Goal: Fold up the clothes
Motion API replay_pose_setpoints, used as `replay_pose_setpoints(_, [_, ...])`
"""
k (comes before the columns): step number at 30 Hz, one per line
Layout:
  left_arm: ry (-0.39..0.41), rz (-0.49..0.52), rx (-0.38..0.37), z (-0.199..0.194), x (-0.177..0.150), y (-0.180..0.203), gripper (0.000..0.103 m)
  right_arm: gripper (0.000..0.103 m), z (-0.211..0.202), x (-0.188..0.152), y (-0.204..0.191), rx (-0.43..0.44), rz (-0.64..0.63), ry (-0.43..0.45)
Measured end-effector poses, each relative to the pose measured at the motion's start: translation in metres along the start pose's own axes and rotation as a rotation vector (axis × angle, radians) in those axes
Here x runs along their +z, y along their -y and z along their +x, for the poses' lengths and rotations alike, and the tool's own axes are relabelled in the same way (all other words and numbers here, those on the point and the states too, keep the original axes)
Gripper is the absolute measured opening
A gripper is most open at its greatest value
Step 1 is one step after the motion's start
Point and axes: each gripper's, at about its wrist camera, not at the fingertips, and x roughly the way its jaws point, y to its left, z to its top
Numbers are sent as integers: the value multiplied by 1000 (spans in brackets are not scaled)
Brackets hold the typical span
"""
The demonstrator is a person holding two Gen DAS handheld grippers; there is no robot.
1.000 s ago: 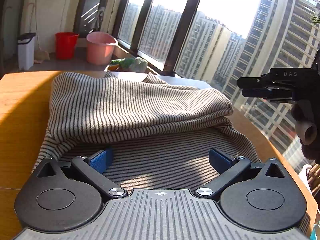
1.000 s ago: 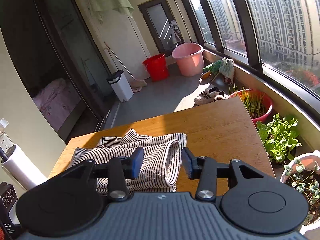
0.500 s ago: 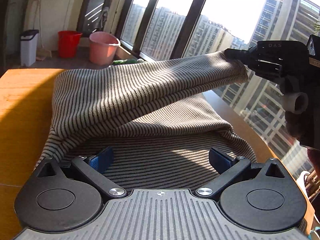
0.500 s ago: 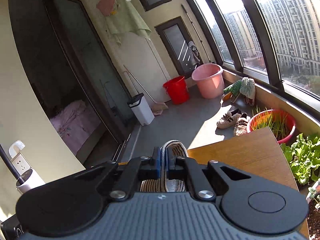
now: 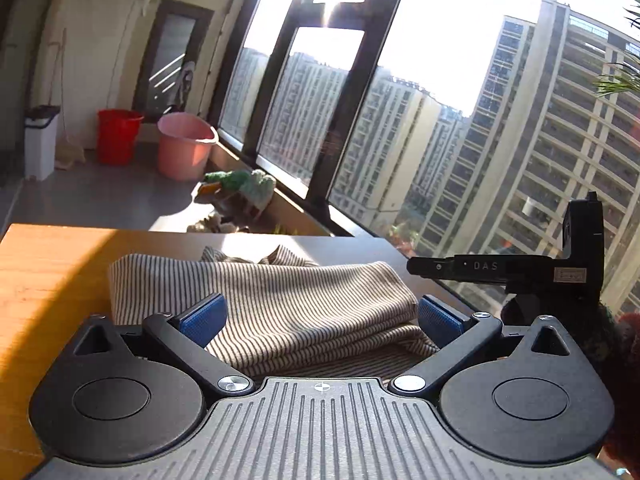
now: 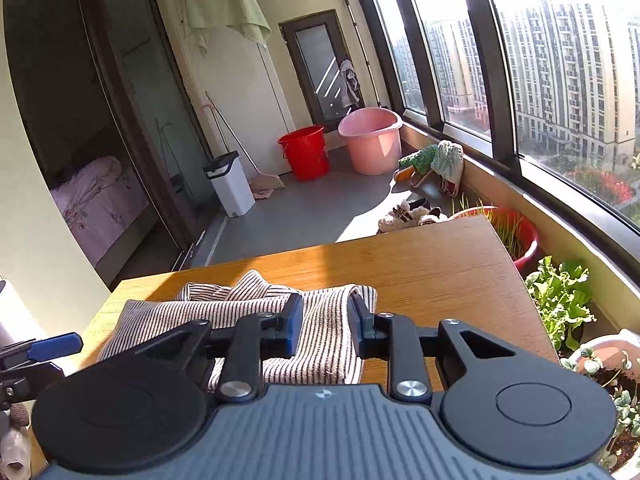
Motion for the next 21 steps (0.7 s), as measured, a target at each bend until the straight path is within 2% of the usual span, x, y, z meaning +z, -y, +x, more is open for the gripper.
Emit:
replay_pose_setpoints(1, [-15, -21, 19, 9, 1, -5, 103, 42, -1, 1, -7, 35, -5, 12])
replay_pose_setpoints(2, [-37, -44, 33, 19, 0, -10, 103, 47, 2, 0, -12, 67, 3, 8])
replay_pose_setpoints(4, [-84, -79, 59, 36, -7, -25, 103, 51, 13, -5, -19, 106, 22, -12])
replay_pose_setpoints(6, [-109, -93, 78, 47, -14, -36, 103, 52, 29, -16, -20, 73, 51, -69])
replay_pose_setpoints(7, [-90, -54, 76, 46, -19, -36, 103, 52, 41, -26, -17, 44, 70, -113])
replay_pose_setpoints(10, [-78, 19, 81, 45, -24, -31, 103, 55, 37, -44, -22, 49, -2, -54])
replay_pose_setpoints(12, [-85, 24, 88, 49, -22, -31, 103, 59, 36, -45, -25, 46, -12, -54])
replay_pose_setpoints(21, [-109, 48, 74, 52, -12, -28, 103, 60, 30, -47, -26, 43, -3, -50])
